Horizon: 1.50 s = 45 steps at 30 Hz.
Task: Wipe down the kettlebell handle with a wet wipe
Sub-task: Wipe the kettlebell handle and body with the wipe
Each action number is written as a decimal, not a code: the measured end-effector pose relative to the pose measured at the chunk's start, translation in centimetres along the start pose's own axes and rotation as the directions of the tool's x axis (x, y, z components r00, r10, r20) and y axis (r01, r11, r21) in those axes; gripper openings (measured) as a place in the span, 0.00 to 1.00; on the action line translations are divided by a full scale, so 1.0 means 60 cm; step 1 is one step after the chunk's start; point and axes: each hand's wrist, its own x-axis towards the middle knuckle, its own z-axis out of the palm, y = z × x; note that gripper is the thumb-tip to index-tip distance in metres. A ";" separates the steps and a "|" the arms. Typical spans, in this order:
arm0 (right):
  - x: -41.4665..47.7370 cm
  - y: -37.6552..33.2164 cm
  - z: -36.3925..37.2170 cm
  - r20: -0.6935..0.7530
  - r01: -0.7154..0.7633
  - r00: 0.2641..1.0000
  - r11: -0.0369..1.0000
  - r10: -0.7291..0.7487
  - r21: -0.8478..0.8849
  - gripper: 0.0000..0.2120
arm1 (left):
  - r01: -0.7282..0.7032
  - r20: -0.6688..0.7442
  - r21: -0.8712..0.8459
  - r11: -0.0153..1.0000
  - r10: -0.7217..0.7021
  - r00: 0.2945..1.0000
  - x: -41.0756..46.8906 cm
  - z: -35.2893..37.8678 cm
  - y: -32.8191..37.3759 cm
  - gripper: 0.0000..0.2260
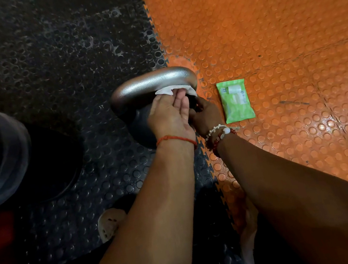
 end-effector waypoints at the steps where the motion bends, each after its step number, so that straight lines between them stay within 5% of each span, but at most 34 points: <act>1: 0.001 0.001 0.000 0.001 0.003 1.000 1.000 -0.003 -0.001 0.24 | 0.010 -0.001 -0.013 1.000 -0.010 1.000 0.001 0.001 0.002 0.13; 21: -0.004 -0.005 -0.005 0.002 0.040 0.999 0.999 -0.040 0.026 0.19 | 0.066 0.041 -0.013 0.998 -0.066 0.997 0.018 -0.005 0.009 0.16; 27: -0.008 -0.011 -0.006 -0.007 -0.001 1.000 0.999 0.001 0.052 0.18 | -0.012 0.141 0.168 0.986 -0.012 0.990 0.023 -0.026 0.010 0.07; 34: -0.039 -0.022 0.004 -0.336 0.053 0.942 0.994 -0.017 0.097 0.05 | -0.241 0.224 0.531 0.813 0.141 0.964 0.030 -0.035 0.017 0.10; 45: -0.047 -0.109 -0.002 -0.490 0.094 0.864 0.922 0.112 0.376 0.08 | -0.383 0.285 0.599 0.703 0.260 0.923 0.061 -0.060 0.012 0.08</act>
